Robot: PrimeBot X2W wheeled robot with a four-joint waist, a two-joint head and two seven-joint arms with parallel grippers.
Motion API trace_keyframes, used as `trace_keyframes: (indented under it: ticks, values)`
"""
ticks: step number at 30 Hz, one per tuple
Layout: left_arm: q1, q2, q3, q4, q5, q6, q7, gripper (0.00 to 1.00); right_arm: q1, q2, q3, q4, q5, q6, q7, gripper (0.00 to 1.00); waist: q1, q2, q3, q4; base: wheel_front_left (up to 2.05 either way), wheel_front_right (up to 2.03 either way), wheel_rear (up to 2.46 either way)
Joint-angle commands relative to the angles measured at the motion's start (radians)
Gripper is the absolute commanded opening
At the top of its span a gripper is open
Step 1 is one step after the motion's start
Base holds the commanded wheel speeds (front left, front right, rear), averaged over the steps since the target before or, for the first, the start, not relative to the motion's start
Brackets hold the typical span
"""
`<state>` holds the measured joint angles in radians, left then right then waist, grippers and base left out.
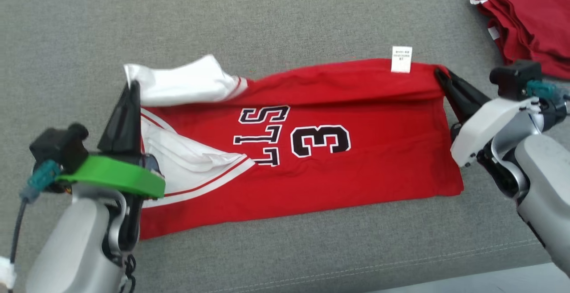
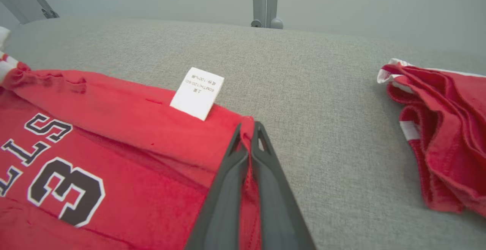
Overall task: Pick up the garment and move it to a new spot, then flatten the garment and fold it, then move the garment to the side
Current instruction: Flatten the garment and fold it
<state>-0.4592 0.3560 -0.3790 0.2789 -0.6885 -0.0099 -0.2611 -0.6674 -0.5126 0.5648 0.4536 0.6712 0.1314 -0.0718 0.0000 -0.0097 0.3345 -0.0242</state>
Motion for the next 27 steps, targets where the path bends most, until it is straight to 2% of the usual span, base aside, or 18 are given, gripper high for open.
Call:
trace_keyframes:
  ticks: [1, 9, 16, 17, 18, 19, 21, 22, 23, 24, 25, 27]
  values:
    - [0.051, 0.008, 0.000, -0.034, -0.002, 0.018, -0.001, 0.00, 0.042, -0.002, -0.017, -0.017, -0.008, -0.002, -0.005, 0.00, 0.0000, 0.0097, -0.026, 0.006, 0.00, 0.00, 0.00]
    - [0.286, -0.017, -0.007, -0.190, -0.048, 0.100, 0.013, 0.00, 0.231, 0.044, -0.122, -0.094, -0.052, -0.002, 0.018, 0.00, 0.0000, 0.0097, -0.081, 0.008, 0.00, 0.00, 0.00]
    - [0.340, -0.045, -0.003, -0.173, -0.076, 0.106, 0.006, 0.00, 0.294, 0.082, -0.168, -0.097, -0.114, -0.002, 0.013, 0.00, 0.0000, 0.0097, -0.099, 0.005, 0.00, 0.00, 0.00]
    - [0.344, -0.048, -0.003, -0.166, -0.078, 0.103, 0.005, 0.00, 0.301, 0.086, -0.173, -0.093, -0.122, -0.002, 0.011, 0.03, 0.0000, 0.0097, -0.101, 0.004, 0.00, 0.00, 0.00]
    - [0.347, -0.050, -0.001, -0.159, -0.080, 0.101, 0.004, 0.00, 0.309, 0.089, -0.174, -0.090, -0.133, -0.002, 0.011, 0.20, 0.0000, 0.0097, -0.103, 0.003, 0.00, 0.00, 0.00]
    - [0.347, -0.050, -0.001, -0.159, -0.080, 0.101, 0.004, 0.00, 0.309, 0.089, -0.174, -0.090, -0.133, -0.002, 0.011, 0.20, 0.0000, 0.0097, -0.103, 0.003, 0.00, 0.00, 0.00]
    - [0.356, -0.058, 0.008, -0.147, -0.086, 0.101, 0.004, 0.42, 0.320, 0.099, -0.184, -0.085, -0.153, -0.002, -0.002, 0.61, 0.0000, 0.0097, -0.105, 0.000, 0.00, 0.00, 0.00]
    - [0.361, -0.060, 0.012, -0.143, -0.087, 0.099, 0.003, 0.49, 0.328, 0.104, -0.186, -0.082, -0.163, -0.002, -0.004, 0.91, 0.0000, 0.0097, -0.107, -0.001, 0.00, 0.00, 0.00]
    - [0.368, -0.064, 0.018, -0.140, -0.090, 0.098, 0.002, 0.62, 0.336, 0.111, -0.192, -0.081, -0.167, -0.002, -0.011, 1.00, 0.0000, 0.0097, -0.108, -0.003, 0.00, 0.00, 0.00]
    - [0.374, -0.067, 0.023, -0.139, -0.091, 0.097, 0.000, 0.84, 0.344, 0.117, -0.197, -0.080, -0.168, -0.002, -0.015, 1.00, 0.0000, 0.0097, -0.109, -0.004, 0.00, 0.00, 0.00]
    - [0.382, -0.068, 0.029, -0.140, -0.090, 0.097, -0.001, 0.97, 0.353, 0.121, -0.202, -0.079, -0.172, -0.002, -0.020, 1.00, 0.0000, 0.0097, -0.110, -0.005, 0.00, 0.00, 0.00]
    - [0.398, -0.071, 0.042, -0.144, -0.091, 0.097, -0.003, 1.00, 0.372, 0.131, -0.217, -0.076, -0.173, -0.002, -0.028, 1.00, 0.0000, 0.0097, -0.114, -0.007, 0.00, 0.00, 0.00]
